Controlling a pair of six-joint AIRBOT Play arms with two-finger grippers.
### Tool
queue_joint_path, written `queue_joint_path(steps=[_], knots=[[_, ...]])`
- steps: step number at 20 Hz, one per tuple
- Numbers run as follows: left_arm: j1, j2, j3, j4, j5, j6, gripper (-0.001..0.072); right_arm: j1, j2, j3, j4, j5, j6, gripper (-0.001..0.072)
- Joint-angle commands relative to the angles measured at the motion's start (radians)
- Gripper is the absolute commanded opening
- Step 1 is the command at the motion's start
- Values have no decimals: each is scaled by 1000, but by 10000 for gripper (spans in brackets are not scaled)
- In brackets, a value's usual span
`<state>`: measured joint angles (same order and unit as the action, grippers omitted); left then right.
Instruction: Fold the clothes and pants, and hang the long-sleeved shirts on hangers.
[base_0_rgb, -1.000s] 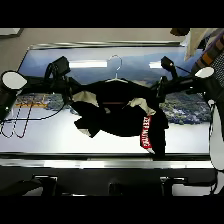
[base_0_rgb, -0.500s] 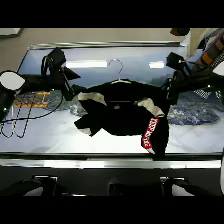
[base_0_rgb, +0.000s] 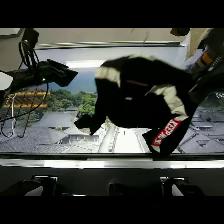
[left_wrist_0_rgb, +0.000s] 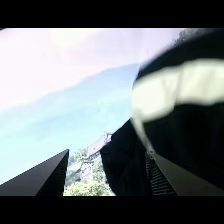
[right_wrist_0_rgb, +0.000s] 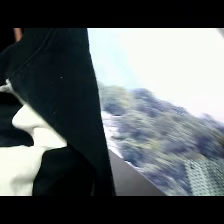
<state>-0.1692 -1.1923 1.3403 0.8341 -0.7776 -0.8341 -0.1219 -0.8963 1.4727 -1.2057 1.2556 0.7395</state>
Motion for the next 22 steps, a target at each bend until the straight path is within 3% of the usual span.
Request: queue_joint_path(steps=[1,5,8,14,18,22], knots=[[5,17,1,1,8,-71,552,0,144,1,-273,-187,407,40],[5,18,1,1,8,-143,551,0,237,1,-531,-199,698,41],[5,18,1,1,8,-172,550,0,290,29,-806,-102,893,41],[5,18,1,1,8,-183,548,0,299,171,-1162,117,1068,41],[5,18,1,1,8,-193,542,0,273,187,-1373,262,1075,40],[5,18,1,1,8,-192,541,0,183,187,-1579,231,1143,40]])
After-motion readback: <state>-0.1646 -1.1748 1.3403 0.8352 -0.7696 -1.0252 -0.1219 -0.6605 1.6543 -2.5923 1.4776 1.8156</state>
